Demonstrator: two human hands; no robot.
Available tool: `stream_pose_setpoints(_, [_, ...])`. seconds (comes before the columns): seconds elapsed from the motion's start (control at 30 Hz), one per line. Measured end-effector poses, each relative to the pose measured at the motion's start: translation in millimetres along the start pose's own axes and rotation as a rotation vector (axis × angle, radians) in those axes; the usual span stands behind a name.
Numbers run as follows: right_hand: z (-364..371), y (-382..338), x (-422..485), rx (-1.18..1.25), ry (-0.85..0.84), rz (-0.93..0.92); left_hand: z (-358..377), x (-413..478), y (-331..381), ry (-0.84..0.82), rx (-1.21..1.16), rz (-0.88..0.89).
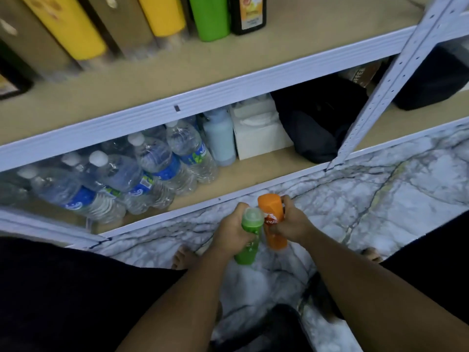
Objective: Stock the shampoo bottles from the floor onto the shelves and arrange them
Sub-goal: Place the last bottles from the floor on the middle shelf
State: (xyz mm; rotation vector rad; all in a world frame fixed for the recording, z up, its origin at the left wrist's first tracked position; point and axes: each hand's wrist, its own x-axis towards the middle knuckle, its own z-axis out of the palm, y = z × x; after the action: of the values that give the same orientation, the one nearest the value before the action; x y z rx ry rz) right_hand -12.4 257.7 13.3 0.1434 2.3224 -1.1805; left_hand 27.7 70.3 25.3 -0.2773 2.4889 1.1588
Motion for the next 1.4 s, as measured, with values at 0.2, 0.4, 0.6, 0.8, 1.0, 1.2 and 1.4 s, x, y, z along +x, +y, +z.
stream_pose_setpoints(0.2, [11.8,-18.0,-25.2,-0.016,-0.026,-0.056,-14.7,-36.6,-7.9,0.074,0.001,0.116])
stream_pose_setpoints(0.4, [19.9,-12.0,-42.8,-0.107,-0.032,-0.16,-22.1,-43.2,-14.1,0.111,0.048,0.144])
stream_pose_setpoints(0.6, [24.0,-24.8,-44.0,-0.157,-0.003,-0.201,-25.8,-40.3,-21.0,0.163,0.111,0.106])
stream_pose_setpoints(0.8, [31.3,-23.9,-44.4,-0.224,0.075,-0.177,-23.6,-35.0,-28.3,0.149,0.132,0.059])
stream_pose_setpoints(1.0, [9.0,-38.6,-48.4,0.006,0.114,-0.173,-39.3,-34.0,-18.9,0.151,-0.073,0.046])
stream_pose_setpoints(1.2, [-37.2,-107.3,-64.3,0.397,0.256,-0.347,-96.8,-37.4,56.3,0.201,-0.371,0.183])
stream_pose_setpoints(1.4, [-108.7,-196.4,-98.8,0.561,0.399,-0.672,-165.1,-63.1,165.8,0.366,-0.426,0.504])
